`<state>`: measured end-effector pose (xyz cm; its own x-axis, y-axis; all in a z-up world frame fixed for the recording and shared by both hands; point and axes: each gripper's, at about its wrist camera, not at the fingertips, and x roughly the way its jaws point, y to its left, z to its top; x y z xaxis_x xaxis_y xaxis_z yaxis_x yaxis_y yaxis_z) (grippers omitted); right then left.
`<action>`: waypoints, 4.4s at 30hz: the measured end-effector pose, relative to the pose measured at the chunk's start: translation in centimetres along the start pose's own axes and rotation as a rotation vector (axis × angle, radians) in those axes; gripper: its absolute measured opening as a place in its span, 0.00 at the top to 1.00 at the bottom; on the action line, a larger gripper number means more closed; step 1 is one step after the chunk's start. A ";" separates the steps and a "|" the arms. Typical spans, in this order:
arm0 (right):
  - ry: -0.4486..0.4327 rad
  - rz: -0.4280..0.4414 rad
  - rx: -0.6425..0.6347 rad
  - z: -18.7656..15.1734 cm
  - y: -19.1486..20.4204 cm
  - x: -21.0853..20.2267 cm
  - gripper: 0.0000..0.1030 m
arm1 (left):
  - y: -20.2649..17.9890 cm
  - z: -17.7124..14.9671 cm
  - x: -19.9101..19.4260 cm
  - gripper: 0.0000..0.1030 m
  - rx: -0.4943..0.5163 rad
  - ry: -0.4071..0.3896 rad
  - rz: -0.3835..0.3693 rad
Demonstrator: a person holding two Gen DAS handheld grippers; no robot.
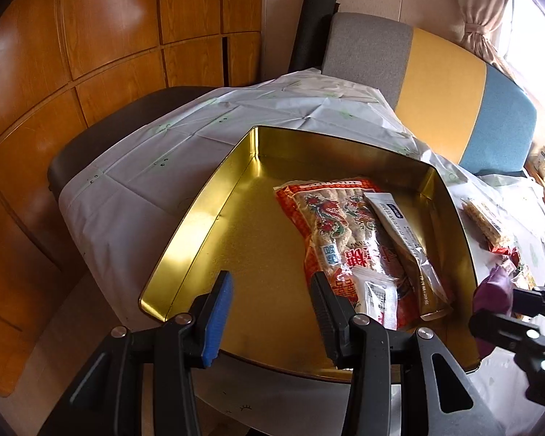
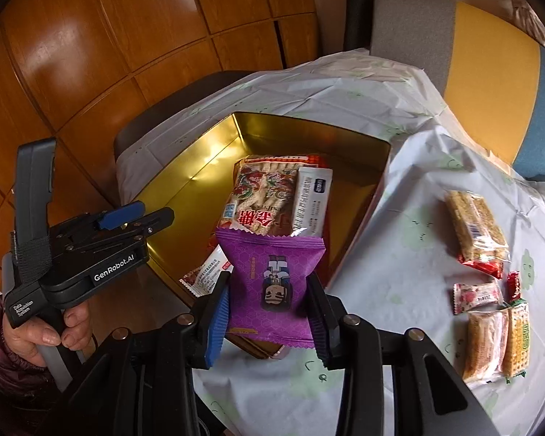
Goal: Organize snacks
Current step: 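Place the white bar in the tin with the left gripper while the right gripper carries the purple cake there, then release the purple cake into the tin and withdraw the right gripper, then grasp the rice-crisp bar with the left gripper and lift it, then hold the rice-crisp bar up with the left gripper while the right gripper grasps a small red candy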
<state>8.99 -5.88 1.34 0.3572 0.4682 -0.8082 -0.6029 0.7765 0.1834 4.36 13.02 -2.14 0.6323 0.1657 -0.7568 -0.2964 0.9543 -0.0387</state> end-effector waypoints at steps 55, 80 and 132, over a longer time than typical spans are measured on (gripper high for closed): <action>-0.024 -0.530 0.451 -10.9 -23.4 -9.0 0.49 | -10.0 -0.8 -2.6 0.53 0.264 0.000 -0.134; -0.046 -0.498 0.596 -11.6 -25.4 -10.4 0.48 | -30.3 7.5 7.8 0.20 0.263 0.301 -0.358; -0.034 -0.531 0.656 -12.4 -26.4 -10.5 0.47 | -28.6 -5.8 0.1 0.28 0.688 0.172 -0.404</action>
<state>12.28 -36.57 -1.95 0.5039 -0.0235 -0.8634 0.1835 0.9797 0.0805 8.71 -15.71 -4.87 0.4608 -0.2112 -0.8620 0.4722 0.8807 0.0366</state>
